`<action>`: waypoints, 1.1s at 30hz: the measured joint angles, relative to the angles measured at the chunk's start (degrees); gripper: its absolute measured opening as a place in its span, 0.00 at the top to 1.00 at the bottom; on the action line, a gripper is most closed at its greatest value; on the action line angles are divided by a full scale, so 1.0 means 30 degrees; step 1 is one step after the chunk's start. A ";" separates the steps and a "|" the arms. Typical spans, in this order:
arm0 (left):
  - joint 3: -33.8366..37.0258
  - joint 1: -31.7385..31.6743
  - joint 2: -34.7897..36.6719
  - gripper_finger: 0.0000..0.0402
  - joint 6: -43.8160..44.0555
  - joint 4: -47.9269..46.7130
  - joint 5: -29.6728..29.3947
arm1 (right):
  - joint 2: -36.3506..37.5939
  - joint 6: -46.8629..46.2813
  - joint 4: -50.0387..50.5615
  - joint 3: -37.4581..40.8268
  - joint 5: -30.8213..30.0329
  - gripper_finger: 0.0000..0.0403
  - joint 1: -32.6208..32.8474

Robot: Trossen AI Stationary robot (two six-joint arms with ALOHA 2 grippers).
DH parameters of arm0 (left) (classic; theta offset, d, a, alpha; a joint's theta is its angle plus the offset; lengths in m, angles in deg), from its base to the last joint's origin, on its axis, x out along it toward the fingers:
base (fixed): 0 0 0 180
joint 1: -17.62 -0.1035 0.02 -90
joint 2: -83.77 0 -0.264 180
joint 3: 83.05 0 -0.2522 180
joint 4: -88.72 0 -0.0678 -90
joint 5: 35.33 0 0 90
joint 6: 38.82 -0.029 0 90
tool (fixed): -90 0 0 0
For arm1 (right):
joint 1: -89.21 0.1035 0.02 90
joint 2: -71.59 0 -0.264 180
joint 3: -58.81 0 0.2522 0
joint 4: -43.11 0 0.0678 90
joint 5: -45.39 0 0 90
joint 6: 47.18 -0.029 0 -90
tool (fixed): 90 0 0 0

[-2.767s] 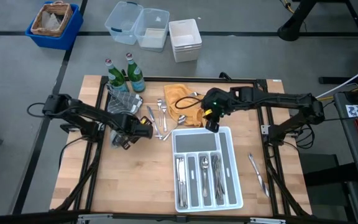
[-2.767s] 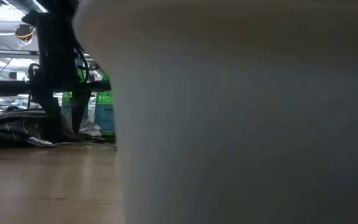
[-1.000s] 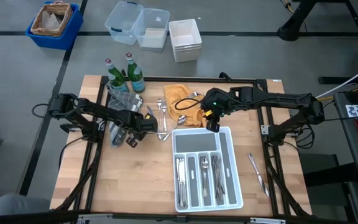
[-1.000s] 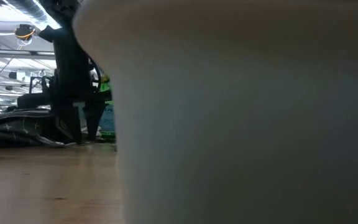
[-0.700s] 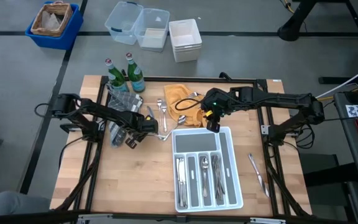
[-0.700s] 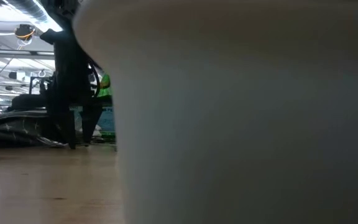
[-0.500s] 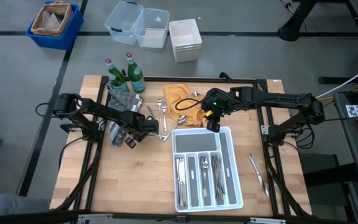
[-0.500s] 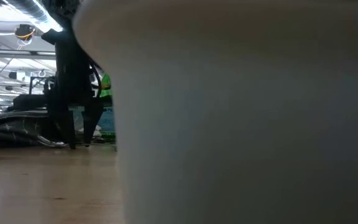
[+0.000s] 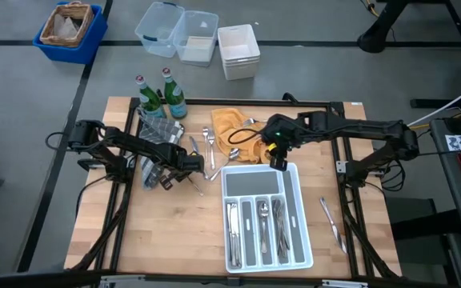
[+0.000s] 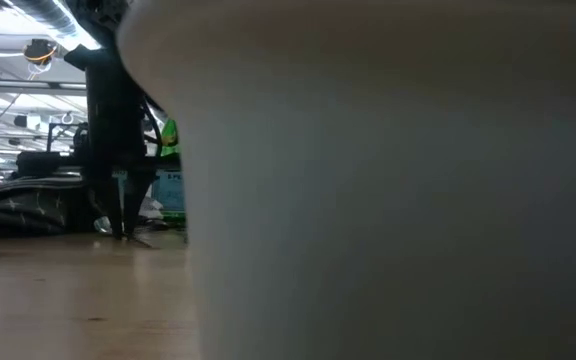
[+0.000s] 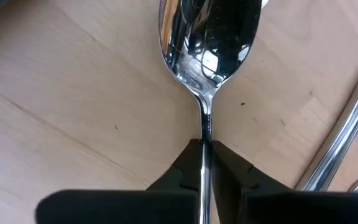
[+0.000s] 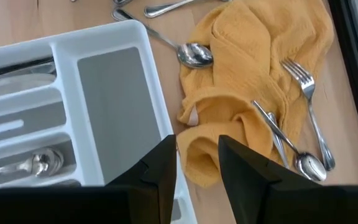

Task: Sort silverware
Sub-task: Put the spoon into the silverware tray

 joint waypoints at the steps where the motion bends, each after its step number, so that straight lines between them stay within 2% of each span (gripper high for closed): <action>1: 0.0000 0.0000 0.0000 0.98 -0.0010 -0.0004 0.0000 | 0.0017 0.0000 0.0034 0.0000 -0.0001 0.70 0.0005; 8: 0.0051 0.0000 0.0221 0.99 -0.1177 0.0115 -0.0022 | 0.0088 -0.0002 0.1122 0.0007 -0.0007 0.70 0.0005; 20: 0.0131 0.0000 0.2624 0.99 -0.4585 0.1673 -0.0254 | 0.0088 -0.0051 0.1458 0.0007 -0.0007 0.70 0.0013; 25: 0.0080 0.0199 0.3217 0.99 -0.7426 0.5809 -0.0255 | 0.0088 -0.0056 0.1809 0.0007 -0.0015 0.70 0.0027; 29: 0.0066 0.0938 0.3155 0.99 -0.9715 1.1044 -0.0280 | 0.0088 -0.0058 0.1829 0.0007 -0.0022 0.70 0.0027; 33: 0.0015 0.2281 0.2477 0.98 -1.0924 1.5642 -0.1789 | 0.0095 -0.0064 0.1695 0.0007 -0.0330 0.70 0.0034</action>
